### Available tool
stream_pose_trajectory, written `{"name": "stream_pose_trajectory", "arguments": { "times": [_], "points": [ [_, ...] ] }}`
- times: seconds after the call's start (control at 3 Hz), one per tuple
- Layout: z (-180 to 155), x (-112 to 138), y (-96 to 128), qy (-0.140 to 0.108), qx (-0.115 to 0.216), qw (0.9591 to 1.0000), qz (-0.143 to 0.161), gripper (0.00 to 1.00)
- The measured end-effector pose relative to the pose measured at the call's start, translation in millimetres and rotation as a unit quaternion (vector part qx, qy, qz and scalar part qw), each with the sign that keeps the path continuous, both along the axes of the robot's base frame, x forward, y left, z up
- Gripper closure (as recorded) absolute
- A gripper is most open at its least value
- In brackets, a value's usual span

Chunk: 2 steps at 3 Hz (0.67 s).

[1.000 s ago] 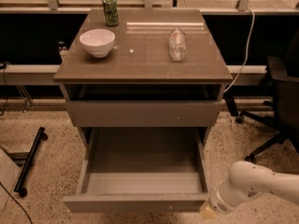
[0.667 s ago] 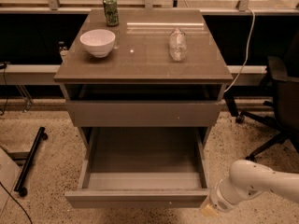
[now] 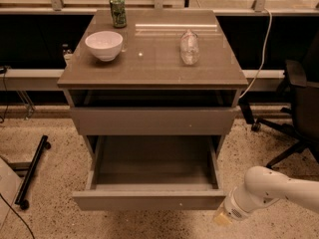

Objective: Close middle drawer

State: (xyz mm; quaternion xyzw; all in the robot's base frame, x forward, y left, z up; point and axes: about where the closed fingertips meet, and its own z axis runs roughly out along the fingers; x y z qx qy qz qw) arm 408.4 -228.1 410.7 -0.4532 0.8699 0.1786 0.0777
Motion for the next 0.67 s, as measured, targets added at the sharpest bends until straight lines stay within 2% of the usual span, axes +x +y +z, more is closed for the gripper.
{"name": "stream_pose_trajectory", "arguments": {
  "times": [0.33,0.67],
  "points": [
    [-2,3,2,-0.02,-0.003,0.9998,-0.007,1.0],
    [6,21,10,-0.072,-0.011,0.9973,0.0,1.0]
  ]
}}
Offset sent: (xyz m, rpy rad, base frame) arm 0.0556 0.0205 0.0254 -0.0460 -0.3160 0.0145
